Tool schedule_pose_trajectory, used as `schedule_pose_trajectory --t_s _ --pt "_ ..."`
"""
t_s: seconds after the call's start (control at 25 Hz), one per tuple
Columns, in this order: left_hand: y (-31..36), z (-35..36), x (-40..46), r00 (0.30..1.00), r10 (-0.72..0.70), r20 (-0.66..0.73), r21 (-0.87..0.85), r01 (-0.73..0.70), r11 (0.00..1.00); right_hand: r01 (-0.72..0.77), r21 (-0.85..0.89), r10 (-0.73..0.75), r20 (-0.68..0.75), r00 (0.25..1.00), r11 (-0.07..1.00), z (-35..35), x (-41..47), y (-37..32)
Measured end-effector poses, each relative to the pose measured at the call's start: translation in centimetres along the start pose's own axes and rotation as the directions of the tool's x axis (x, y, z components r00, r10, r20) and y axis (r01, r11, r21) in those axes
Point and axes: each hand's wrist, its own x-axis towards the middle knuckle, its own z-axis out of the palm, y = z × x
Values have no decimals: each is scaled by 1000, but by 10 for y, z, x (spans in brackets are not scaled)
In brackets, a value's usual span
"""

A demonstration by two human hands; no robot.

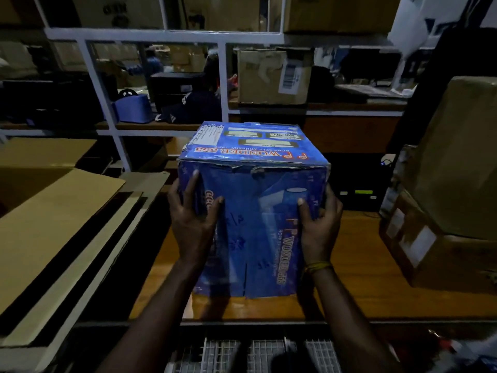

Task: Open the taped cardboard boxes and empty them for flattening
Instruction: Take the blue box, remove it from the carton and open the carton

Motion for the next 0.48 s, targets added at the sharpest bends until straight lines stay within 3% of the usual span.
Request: schedule_pose_trajectory --t_s 0.08,0.28,0.36,0.48 --pt "-18 2 -12 999 -5 44 30 4 1000 -23 5 23 0 1000 1000 6 -8 19" --pt "-75 3 -66 972 -70 225 142 38 989 -289 11 284 158 946 957 12 -58 72" --pt "-85 0 -82 949 -105 298 183 51 982 -346 -49 349 148 925 937 14 -76 82" --pt "-78 0 -79 959 -94 268 209 37 977 -312 -118 319 46 947 943 22 -83 67"
